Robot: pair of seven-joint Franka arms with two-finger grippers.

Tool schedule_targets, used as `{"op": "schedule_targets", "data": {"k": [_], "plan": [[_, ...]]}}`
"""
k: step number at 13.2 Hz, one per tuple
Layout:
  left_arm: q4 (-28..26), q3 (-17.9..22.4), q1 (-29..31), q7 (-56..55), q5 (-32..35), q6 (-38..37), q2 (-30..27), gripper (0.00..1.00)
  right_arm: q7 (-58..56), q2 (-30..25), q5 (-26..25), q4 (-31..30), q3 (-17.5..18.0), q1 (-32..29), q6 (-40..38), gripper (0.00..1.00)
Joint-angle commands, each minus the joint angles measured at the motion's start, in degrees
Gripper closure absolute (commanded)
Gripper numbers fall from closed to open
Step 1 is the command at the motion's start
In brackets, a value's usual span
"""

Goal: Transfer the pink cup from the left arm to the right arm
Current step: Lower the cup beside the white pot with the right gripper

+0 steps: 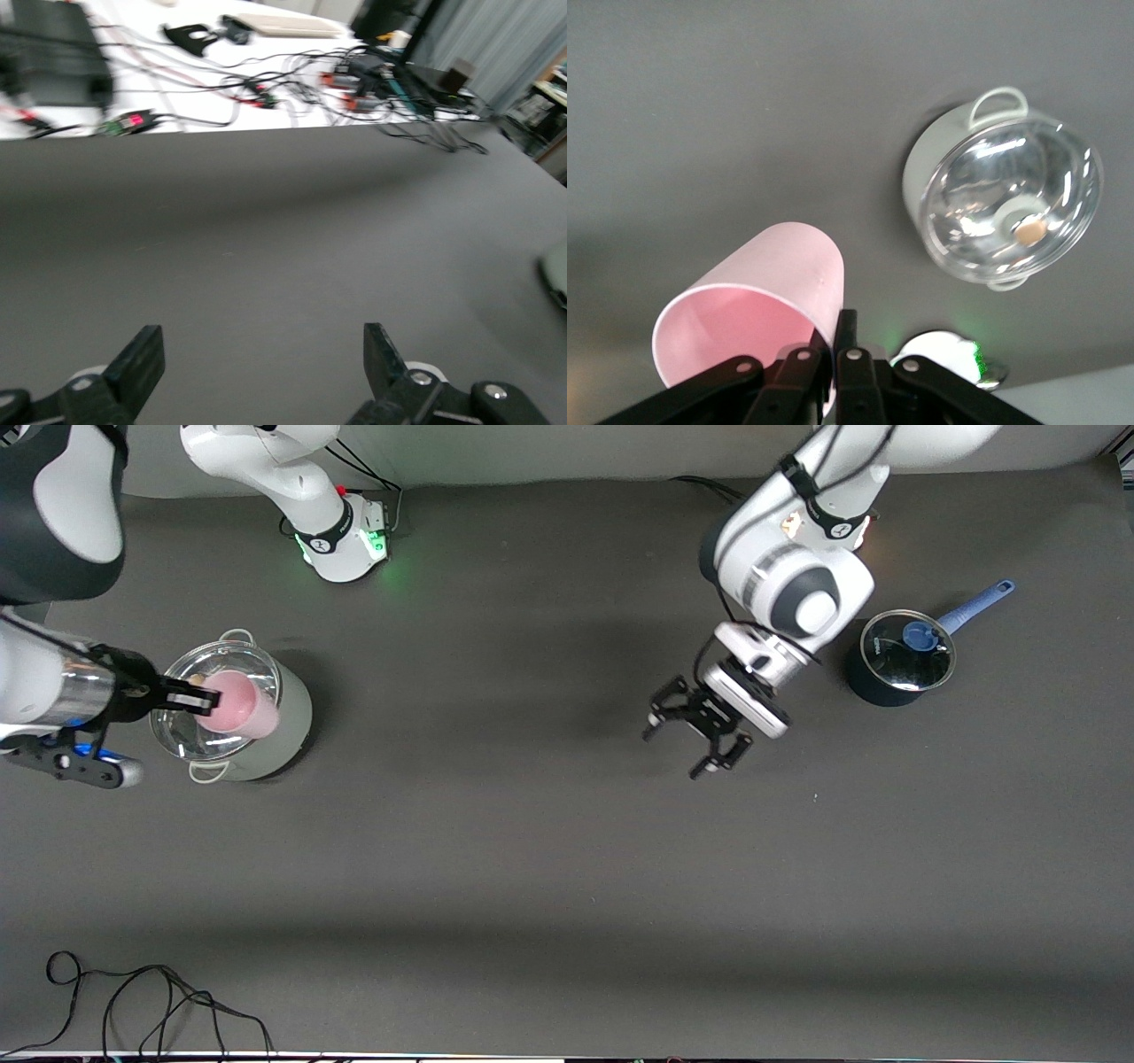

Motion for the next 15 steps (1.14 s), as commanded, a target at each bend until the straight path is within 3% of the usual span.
{"op": "schedule_targets", "data": {"k": [1,4,9,11,13,15], "plan": [[0.8,1.3,3.6,0.3,-0.4,1.1,2.4,0.0,-7.4,-5.7,-1.4,-10.5,-2.8,1.4,7.8,1.0],[1.0,4.4,3.8,0.5,-0.1,1.0,5.0,0.0,-7.6,-14.3,-1.4,-32.2,-2.8,1.8,27.6,1.0],[1.5,7.1,5.7,-0.9,3.0,1.1,5.5,0.0,-7.5,-13.5,-0.7,-54.2,-2.6,3.9,58.6,1.0],[2.8,7.2,6.1,-14.7,14.8,4.6,5.7,0.0,-7.4,-11.2,-0.6,-59.0,-2.5,4.2,68.5,1.0],[3.0,7.1,6.1,-33.2,26.5,4.0,5.7,0.0,-7.5,-8.7,0.9,-59.2,-2.4,4.0,70.3,1.0],[3.5,7.0,6.1,-48.8,35.6,2.8,5.8,0.0,-13.3,-6.6,8.7,-59.2,-2.4,4.0,70.2,1.0]]}}
